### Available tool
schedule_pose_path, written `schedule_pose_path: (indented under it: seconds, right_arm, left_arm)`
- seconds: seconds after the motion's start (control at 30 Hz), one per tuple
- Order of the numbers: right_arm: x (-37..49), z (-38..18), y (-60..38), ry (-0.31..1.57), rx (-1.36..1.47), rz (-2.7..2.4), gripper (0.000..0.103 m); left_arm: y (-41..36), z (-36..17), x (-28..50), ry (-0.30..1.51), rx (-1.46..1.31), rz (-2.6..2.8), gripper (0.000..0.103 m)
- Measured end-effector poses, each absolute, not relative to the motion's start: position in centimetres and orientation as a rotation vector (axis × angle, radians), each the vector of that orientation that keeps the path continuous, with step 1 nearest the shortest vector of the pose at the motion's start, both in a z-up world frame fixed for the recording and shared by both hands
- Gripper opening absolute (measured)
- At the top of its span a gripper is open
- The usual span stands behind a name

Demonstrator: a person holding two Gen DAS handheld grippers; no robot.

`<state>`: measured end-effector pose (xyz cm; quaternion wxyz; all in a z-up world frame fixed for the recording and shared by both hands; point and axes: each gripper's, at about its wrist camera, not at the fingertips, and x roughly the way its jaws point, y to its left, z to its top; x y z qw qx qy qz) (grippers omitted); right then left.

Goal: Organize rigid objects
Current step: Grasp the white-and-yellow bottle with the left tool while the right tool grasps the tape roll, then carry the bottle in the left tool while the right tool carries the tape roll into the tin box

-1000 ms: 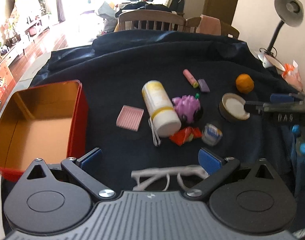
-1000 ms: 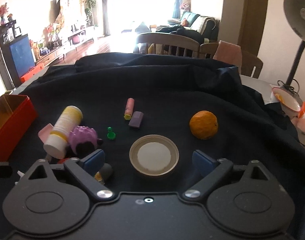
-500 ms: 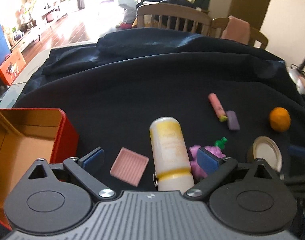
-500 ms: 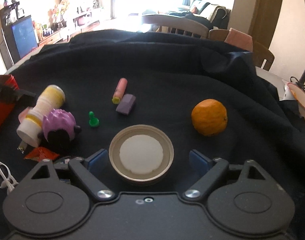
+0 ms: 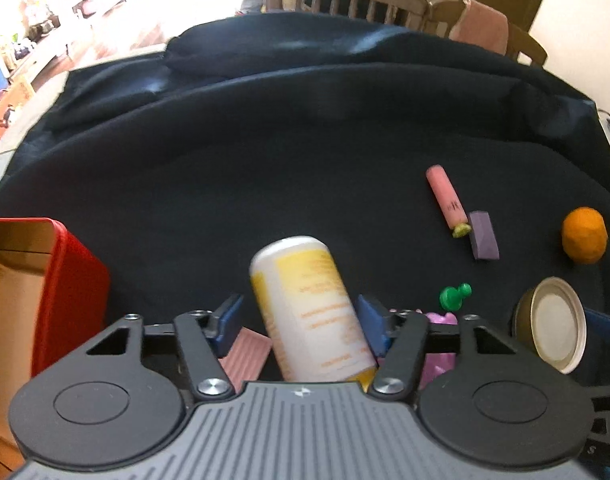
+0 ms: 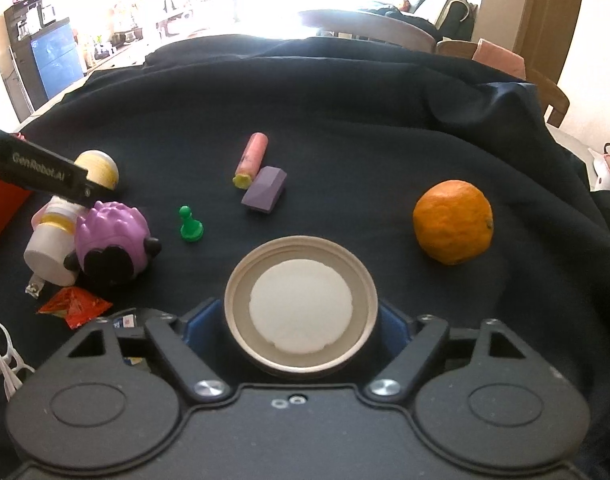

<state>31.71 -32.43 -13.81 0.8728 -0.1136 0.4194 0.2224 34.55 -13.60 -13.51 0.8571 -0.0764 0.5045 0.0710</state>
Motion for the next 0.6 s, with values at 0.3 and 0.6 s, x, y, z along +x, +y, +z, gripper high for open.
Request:
schedule_pose_path:
  seconds: [0.3,0.6]
  right_arm:
    - [31.5,-13.4,-32.7,0.864,-0.220,0.443,0.076]
    - [28.8,-10.3,-32.3,0.824,-0.239,0.487,0.076]
  left_arm:
    - [-13.8,-13.6,34.3,1.071,-0.150,0.145,0.048]
    - [-13.5,-11.3,31.9,1.044,-0.169,0.100,0.046]
